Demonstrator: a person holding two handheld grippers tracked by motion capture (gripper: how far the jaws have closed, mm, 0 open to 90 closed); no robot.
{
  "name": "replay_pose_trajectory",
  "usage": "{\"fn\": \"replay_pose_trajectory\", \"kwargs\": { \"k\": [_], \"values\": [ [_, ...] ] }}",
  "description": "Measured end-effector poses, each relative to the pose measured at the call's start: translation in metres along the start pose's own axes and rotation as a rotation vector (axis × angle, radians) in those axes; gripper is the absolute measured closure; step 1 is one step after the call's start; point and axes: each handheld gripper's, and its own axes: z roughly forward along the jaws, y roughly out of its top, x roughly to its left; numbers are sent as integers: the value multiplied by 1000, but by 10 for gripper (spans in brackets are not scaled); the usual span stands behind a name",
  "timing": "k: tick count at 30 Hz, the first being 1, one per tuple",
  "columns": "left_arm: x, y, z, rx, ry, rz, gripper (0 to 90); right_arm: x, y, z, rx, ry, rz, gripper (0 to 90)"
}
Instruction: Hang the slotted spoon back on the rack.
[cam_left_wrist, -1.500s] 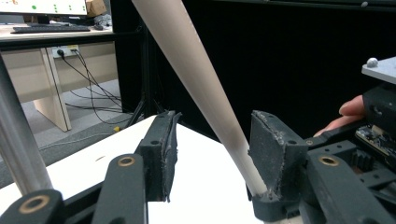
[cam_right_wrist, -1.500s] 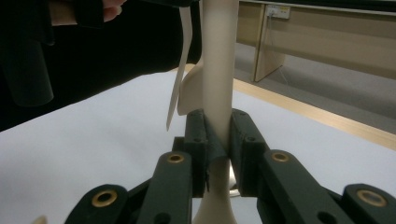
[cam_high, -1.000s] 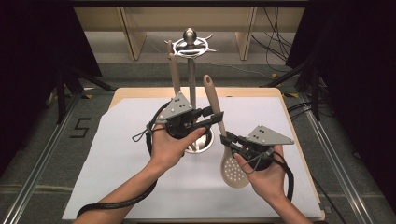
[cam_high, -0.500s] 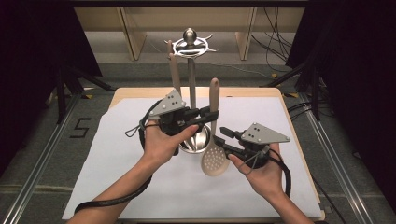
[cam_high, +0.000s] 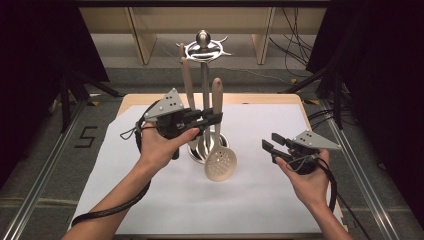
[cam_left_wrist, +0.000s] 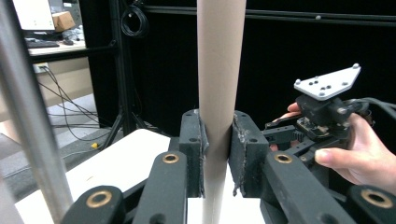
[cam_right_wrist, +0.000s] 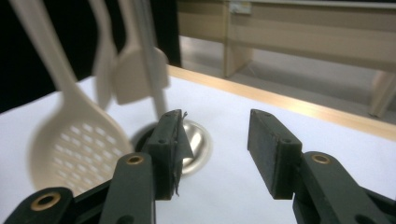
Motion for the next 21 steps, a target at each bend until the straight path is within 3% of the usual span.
{"fn": "replay_pose_trajectory", "kwargs": {
  "k": [1, 2, 9, 10, 13, 14, 17, 18, 21],
  "values": [
    [1, 1, -1, -4, 4, -3, 758, -6, -1, -1, 11, -9, -8, 559],
    [2, 3, -2, -6, 8, -2, 758, -8, -3, -3, 22, -21, 25, 559],
    [8, 9, -5, -7, 4, 11, 758, -26, -9, -12, 40, -81, 66, 559],
    [8, 10, -6, -6, 1, 11, 758, -28, -11, -11, 13, -92, 57, 558],
    [12, 11, -6, -1, -1, 14, 757, -33, -12, -11, 39, -80, 55, 559],
    [13, 12, -6, 0, 1, 10, 757, -31, -13, -11, 39, -81, 78, 559],
    [17, 13, -5, 1, 4, 7, 757, -33, -14, -8, 46, -73, 61, 559],
    [19, 13, -4, 3, 5, 7, 757, -30, -14, -9, 57, -80, 83, 559],
    [24, 13, -2, -1, -2, -12, 757, -31, -14, -6, 29, -81, 59, 559]
  ]
}}
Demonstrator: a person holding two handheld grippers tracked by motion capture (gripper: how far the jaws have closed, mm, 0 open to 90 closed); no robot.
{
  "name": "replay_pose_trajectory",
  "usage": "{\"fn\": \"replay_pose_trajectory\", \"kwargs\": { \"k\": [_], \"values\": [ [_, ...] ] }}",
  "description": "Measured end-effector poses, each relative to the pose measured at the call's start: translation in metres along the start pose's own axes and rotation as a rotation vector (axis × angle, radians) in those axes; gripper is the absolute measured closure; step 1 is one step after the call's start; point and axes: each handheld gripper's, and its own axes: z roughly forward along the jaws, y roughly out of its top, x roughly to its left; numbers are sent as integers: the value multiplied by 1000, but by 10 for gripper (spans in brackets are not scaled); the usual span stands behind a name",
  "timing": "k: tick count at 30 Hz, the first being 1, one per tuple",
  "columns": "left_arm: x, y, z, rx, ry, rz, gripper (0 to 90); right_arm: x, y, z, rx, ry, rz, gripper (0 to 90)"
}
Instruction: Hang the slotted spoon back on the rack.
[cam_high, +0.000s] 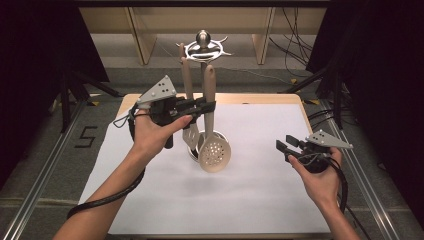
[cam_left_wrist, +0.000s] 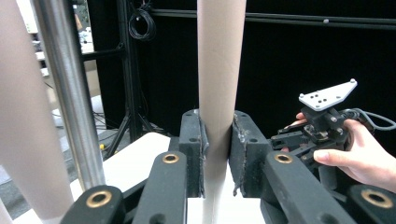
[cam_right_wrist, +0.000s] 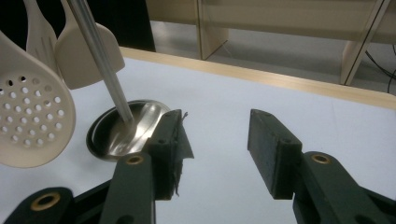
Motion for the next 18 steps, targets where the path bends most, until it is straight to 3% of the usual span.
{"fn": "replay_pose_trajectory", "kwargs": {
  "k": [4, 5, 10, 11, 15, 18],
  "values": [
    [6, -1, 4, 12, -16, -5, 757, 3, 0, -1, 8, -2, 25, 559],
    [10, 0, 5, 19, -12, 43, 757, 3, 0, -1, 8, -1, 23, 559],
    [19, -1, 6, 17, -38, 39, 756, 3, 1, -2, 40, 21, 38, 559],
    [16, -3, 5, 11, -49, -49, 756, 3, 1, -2, 41, 18, 36, 559],
    [22, -4, 5, -11, -61, -99, 745, 2, 1, -2, 29, 7, 21, 559],
    [27, -7, 5, -19, -34, -132, 728, 3, 0, -1, 14, 5, 18, 559]
  ]
}}
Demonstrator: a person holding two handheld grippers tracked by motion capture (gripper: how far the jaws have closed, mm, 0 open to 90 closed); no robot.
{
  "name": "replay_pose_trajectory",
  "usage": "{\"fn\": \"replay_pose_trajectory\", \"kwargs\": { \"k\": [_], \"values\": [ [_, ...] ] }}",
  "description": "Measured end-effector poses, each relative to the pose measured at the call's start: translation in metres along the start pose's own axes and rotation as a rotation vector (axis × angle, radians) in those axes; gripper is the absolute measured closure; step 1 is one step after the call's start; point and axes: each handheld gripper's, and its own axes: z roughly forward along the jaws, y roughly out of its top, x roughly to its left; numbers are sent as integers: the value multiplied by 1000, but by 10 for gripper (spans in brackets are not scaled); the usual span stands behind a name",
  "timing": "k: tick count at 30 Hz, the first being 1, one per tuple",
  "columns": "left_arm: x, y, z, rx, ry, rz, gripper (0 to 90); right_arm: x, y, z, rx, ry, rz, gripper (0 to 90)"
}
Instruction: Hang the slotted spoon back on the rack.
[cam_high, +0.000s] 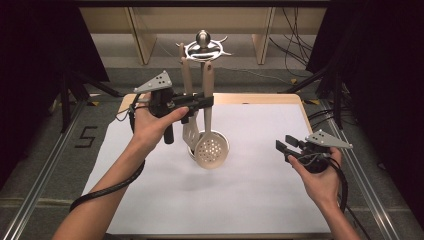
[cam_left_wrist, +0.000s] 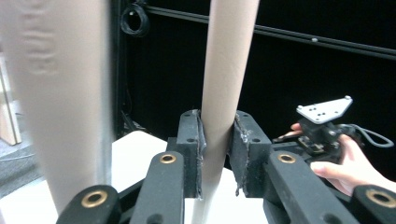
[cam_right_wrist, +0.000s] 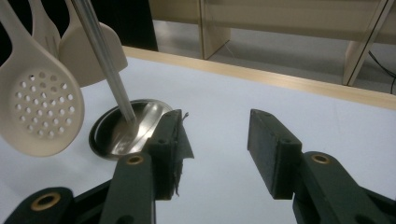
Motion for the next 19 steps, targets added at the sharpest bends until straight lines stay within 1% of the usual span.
{"fn": "replay_pose_trajectory", "kwargs": {
  "k": [1, 2, 3, 4, 5, 6, 7, 8, 9, 10, 11, 12, 13, 14, 16, 17, 18, 19],
  "values": [
    [1, -1, 0, -5, 8, -10, 721, 0, 0, 0, 0, 0, 1, 560],
    [2, -2, 0, -20, 16, -27, 713, 2, 0, -1, 9, 3, 22, 559],
    [2, -2, -1, -27, 35, -16, 699, 0, 0, 0, 3, 4, 7, 559],
    [3, -2, -2, -35, 48, -1, 676, -1, 0, -1, 22, 16, -8, 559],
    [0, -3, -4, -49, 63, -2, 632, -3, 0, 0, 16, 17, -34, 559],
    [-1, -4, -6, -61, 71, 22, 588, -3, 0, -1, 22, 18, -18, 559],
    [-2, -5, -10, -66, 89, 95, 561, -3, 0, -1, 24, 9, -20, 559],
    [-3, -5, -11, -65, 97, 129, 539, -2, -1, -1, 1, -6, 5, 558],
    [-14, -11, -16, -73, 121, 64, 529, -2, -1, -1, 3, -5, 1, 556],
    [-18, -15, -22, -65, 152, 85, 514, -5, -1, -1, 4, -4, -24, 553],
    [-21, -19, -28, -66, 175, 113, 504, -6, -1, -3, 28, 1, -19, 551],
    [-23, -24, -34, -68, 197, 132, 496, -5, -2, -3, 31, 5, 5, 547],
    [-24, -27, -38, -68, 211, 141, 488, -8, -3, -3, 24, -4, -13, 542],
    [-25, -33, -46, -61, 237, 154, 483, -8, -3, -4, 34, -11, 3, 540],
    [-25, -42, -57, -52, 270, 163, 473, -12, -4, -3, 29, -8, -10, 534],
    [-23, -46, -61, -58, 285, 170, 468, -11, -5, -4, 31, -9, 23, 532],
    [-23, -49, -66, -56, 304, 168, 463, -13, -5, -4, 37, -14, 5, 532],
    [-21, -52, -70, -56, 316, 171, 454, -13, -5, -5, 46, -19, 19, 531]
  ]
}}
